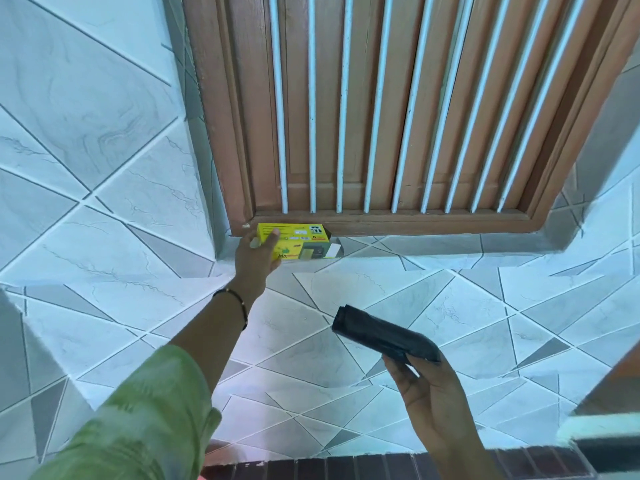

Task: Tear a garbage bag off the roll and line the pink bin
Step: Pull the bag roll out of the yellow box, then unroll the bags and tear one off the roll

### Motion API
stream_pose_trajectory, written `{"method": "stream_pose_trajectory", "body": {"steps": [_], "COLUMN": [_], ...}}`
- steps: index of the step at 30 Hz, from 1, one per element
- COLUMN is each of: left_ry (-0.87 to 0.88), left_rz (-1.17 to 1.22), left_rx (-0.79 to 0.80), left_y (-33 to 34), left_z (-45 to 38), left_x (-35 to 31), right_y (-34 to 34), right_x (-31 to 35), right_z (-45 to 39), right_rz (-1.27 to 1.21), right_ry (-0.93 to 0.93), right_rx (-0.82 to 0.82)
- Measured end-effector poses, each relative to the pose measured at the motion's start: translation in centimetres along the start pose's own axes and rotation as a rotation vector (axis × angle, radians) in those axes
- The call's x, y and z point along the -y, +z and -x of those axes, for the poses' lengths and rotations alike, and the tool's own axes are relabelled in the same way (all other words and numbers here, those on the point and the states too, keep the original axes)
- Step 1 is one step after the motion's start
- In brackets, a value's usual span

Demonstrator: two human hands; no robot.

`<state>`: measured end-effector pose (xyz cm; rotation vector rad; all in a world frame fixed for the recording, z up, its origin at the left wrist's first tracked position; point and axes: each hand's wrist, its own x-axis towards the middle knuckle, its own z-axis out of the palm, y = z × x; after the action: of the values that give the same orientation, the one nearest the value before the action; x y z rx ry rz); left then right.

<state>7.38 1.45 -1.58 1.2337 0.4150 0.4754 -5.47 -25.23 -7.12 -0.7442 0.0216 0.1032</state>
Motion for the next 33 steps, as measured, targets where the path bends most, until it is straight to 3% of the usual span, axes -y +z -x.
{"method": "stream_pose_trajectory", "body": {"steps": [7,18,23,26,29,31,33], "left_ry": [-0.035,0.181,0.214,0.289,0.173,0.172,0.284], "left_rz": [-0.042,-0.743,-0.715,-0.685,-0.605,-0.697,-0.904], "left_rx": [-0.024,-0.251,-0.268,-0.039,0.402,0.632,0.703], "left_y": [2.0,3.2,2.5,0.6,-0.7,-1.9,-2.9], "left_z": [-4.4,-4.5,-1.1,4.7,11.3,15.6,18.7], "left_x": [1.4,2.0,3.0,5.2,6.4,7.3,8.4], "right_y": [-0.6,-1.6,-2.0,-2.2,-1.8,-1.4,-1.3], "right_x": [-0.2,-0.6,-0.9,-1.0,-1.2,-1.5,-2.0], "right_z": [-0.8,-0.8,0.7,1.6,1.0,1.7,2.3], "right_rz": [-0.007,-0.025,-0.028,0.032,0.133,0.226,0.286], "right_ry": [0.051,0.083,0.097,0.109,0.119,0.119,0.125], "right_rx": [-0.008,-0.058,-0.046,-0.035,-0.041,-0.074,-0.109]}}
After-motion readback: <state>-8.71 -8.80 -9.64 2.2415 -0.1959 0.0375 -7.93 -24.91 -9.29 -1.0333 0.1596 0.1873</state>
